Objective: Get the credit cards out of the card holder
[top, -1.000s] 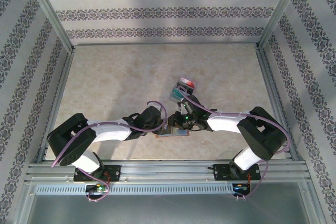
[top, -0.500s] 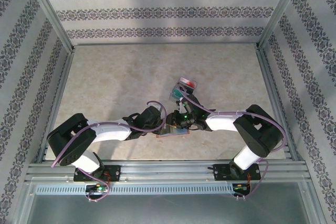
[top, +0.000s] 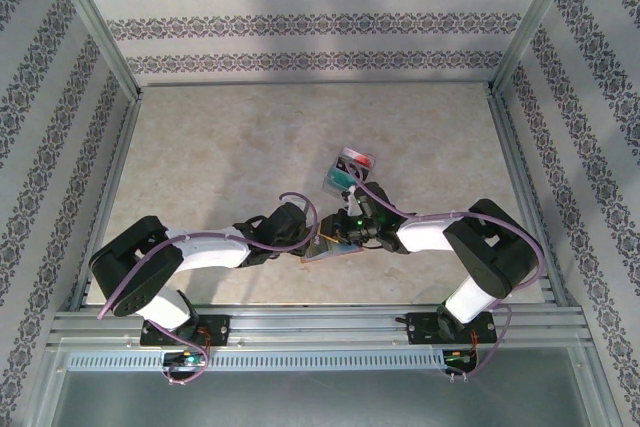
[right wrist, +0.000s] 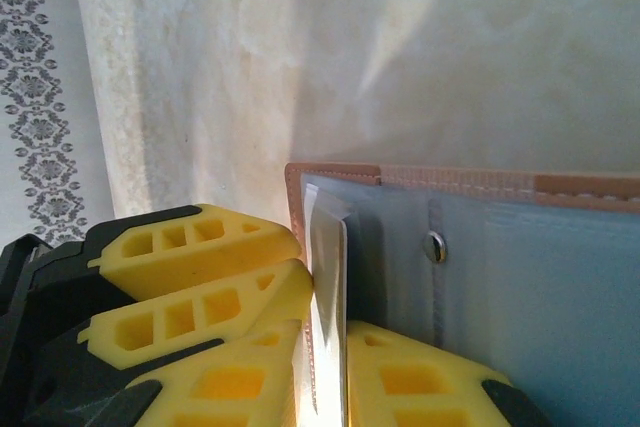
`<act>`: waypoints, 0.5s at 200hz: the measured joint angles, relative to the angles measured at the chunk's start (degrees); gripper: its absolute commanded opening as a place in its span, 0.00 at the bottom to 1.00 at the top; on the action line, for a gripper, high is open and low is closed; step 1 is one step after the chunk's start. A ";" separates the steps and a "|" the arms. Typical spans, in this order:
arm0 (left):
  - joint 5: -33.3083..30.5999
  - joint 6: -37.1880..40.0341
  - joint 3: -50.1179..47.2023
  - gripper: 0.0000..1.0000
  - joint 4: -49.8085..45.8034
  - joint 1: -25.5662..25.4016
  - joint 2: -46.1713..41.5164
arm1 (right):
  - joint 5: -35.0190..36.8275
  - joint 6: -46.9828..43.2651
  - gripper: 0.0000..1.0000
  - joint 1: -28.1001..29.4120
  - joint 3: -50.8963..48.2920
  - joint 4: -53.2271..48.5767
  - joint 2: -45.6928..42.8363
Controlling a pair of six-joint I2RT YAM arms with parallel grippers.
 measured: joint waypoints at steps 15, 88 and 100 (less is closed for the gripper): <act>0.02 -0.04 0.00 0.19 0.00 0.00 0.00 | -0.20 0.48 0.17 -0.37 -0.44 1.07 0.00; 0.04 -0.20 0.33 0.19 -0.81 0.00 0.00 | -0.61 1.97 0.14 -1.27 -2.36 4.70 0.00; 0.02 -0.20 0.33 0.18 -1.11 -0.02 0.00 | -0.72 1.99 0.14 -1.51 -2.60 5.09 0.00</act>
